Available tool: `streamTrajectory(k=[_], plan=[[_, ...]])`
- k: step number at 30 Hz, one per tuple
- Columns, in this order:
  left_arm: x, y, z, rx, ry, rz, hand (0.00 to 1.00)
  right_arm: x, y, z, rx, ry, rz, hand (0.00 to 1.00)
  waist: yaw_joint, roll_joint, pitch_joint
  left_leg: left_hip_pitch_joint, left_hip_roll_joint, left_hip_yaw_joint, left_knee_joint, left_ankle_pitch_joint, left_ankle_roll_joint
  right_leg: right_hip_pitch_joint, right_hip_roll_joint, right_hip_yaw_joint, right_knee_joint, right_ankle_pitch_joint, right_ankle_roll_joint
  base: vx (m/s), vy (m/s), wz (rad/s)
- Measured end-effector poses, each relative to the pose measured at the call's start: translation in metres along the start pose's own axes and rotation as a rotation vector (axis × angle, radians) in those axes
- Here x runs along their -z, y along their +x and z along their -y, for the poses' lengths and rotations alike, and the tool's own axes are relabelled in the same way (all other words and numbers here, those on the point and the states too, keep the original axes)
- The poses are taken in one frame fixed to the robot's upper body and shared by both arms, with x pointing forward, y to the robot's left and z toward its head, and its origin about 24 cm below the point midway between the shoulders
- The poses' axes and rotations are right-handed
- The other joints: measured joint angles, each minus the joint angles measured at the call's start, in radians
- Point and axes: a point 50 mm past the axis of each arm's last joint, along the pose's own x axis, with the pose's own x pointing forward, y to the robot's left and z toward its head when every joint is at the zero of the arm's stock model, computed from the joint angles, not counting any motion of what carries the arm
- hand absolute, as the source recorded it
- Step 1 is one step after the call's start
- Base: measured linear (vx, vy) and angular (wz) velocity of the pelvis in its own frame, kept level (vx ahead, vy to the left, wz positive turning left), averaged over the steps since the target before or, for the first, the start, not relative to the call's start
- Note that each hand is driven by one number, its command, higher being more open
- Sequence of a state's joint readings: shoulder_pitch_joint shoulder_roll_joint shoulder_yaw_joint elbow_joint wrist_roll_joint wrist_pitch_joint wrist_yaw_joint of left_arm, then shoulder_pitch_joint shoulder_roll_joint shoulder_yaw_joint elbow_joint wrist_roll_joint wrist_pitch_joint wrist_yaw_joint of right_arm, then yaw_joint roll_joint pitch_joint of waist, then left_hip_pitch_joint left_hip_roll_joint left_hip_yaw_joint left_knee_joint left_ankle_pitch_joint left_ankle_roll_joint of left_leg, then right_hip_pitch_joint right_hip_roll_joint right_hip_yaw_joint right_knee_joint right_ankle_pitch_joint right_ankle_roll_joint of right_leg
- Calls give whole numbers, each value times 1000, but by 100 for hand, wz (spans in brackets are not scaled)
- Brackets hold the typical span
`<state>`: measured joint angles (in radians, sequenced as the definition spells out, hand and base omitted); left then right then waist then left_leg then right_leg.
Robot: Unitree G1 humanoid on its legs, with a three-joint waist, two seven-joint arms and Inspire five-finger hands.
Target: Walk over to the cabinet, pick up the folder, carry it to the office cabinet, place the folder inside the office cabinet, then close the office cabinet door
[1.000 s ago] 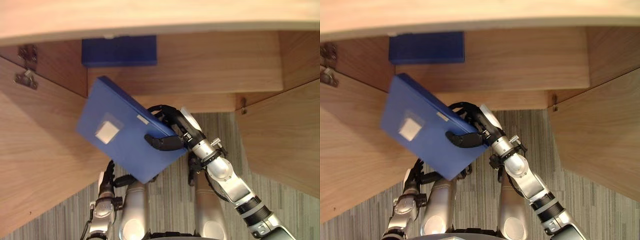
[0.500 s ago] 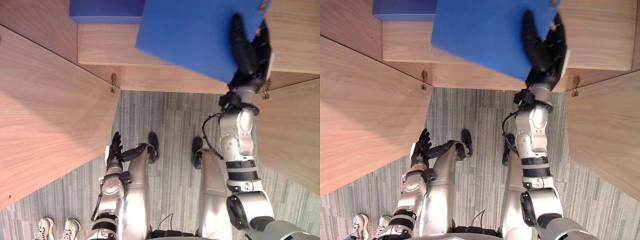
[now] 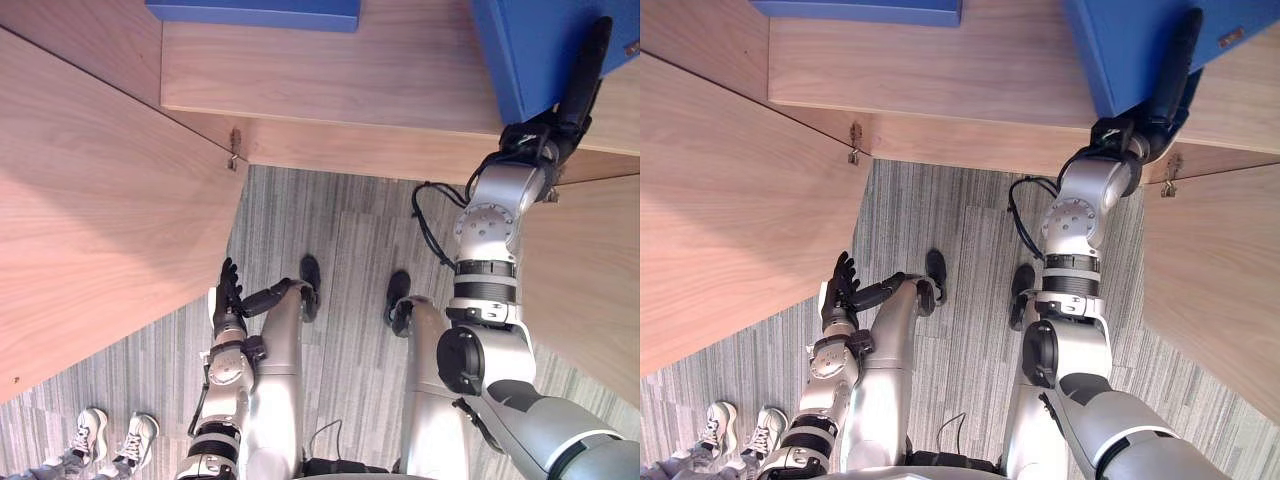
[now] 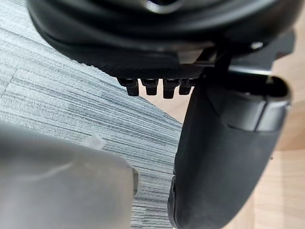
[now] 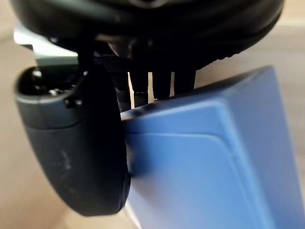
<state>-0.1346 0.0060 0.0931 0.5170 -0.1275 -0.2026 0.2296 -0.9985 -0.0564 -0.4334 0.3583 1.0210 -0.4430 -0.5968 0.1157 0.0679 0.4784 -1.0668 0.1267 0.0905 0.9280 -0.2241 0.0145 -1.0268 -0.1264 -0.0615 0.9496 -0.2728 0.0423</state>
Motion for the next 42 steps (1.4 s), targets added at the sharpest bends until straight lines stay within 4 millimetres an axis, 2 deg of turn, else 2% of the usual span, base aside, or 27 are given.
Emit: streamTrajectory(k=[4, 7, 10, 12, 15, 19, 25, 26, 29, 33, 35, 42], plan=[[-1, 0, 2, 6, -5, 4, 100, -3, 3, -6, 6, 63, 11, 100, -2, 5, -3, -10, -6, -8, -18, 14, -12, -9, -17, -22, 4, -3, -5, -83, -91, 15], [0, -1, 5, 17, -5, 0, 100, 0, 2, -31, -67, 85, -3, 100, 5, 16, -9, -24, -5, -13, -27, 27, -15, -24, -18, -31, 6, 1, -14, -58, -97, 8], [1, -1, 4, 15, -1, -4, 100, 10, -4, -52, -202, 0, -59, 100, 6, 16, -10, -24, 1, -15, -29, 36, -8, -24, -14, -36, 5, 2, -16, -8, -68, -1], [2, 0, 2, 16, 7, -8, 100, 23, -9, -57, -283, -86, -122, 100, 1, 16, -10, -23, 6, -13, -27, 36, -9, -23, -11, -36, 4, 2, -16, 8, -56, -5], [2, 0, 1, 20, 13, -12, 100, 36, -9, -55, -349, -211, -184, 100, -8, 16, -10, -22, 10, -11, -26, 36, -9, -21, -9, -36, 2, 2, -16, 0, -12, -1], [7, 0, -4, 30, 35, -32, 100, 60, -11, -42, -499, -534, -288, 100, -26, 15, -11, -11, 21, -5, -30, 36, -9, -9, 2, -35, -15, 13, -16, -37, -34, -8], [19, -1, -10, 59, 88, -82, 100, 71, -13, -22, -771, -1041, -336, 100, -50, 9, -21, 45, 23, 18, -82, 42, 0, 37, 2, -29, -68, 29, -14, -20, -31, -6], [20, -1, -11, 72, 95, -85, 100, 72, -15, -16, -841, -1154, -332, 0, -51, 4, -24, 50, 26, 27, -93, 43, 0, 39, 2, -28, -80, 34, -13, 20, -30, -7], [23, -1, -12, 87, 107, -93, 100, 67, -14, -10, -983, -1405, -250, 0, -57, 3, -24, 67, 27, 34, -112, 44, 0, 58, 1, -31, -103, 39, -10, 44, -25, -1], [27, -2, -14, 97, 133, -108, 100, 56, -6, 3, -1047, -1657, -159, 0, -58, -13, -33, 97, 28, 48, -137, 44, 0, 89, -1, -34, -130, 39, -10, 41, -17, 0], [28, -2, -16, 98, 143, -113, 100, 55, -4, 7, -1066, -1739, -137, 0, -59, -25, -41, 103, 29, 52, -143, 43, -1, 92, -1, -33, -136, 39, -10, 0, 0, 0], [29, -2, -17, 103, 151, -119, 100, 54, -2, 26, -1114, -1941, -139, 0, -54, -35, -53, 109, 30, 54, -151, 43, -1, 103, -2, -40, -148, 39, -10, 0, 0, 0]])
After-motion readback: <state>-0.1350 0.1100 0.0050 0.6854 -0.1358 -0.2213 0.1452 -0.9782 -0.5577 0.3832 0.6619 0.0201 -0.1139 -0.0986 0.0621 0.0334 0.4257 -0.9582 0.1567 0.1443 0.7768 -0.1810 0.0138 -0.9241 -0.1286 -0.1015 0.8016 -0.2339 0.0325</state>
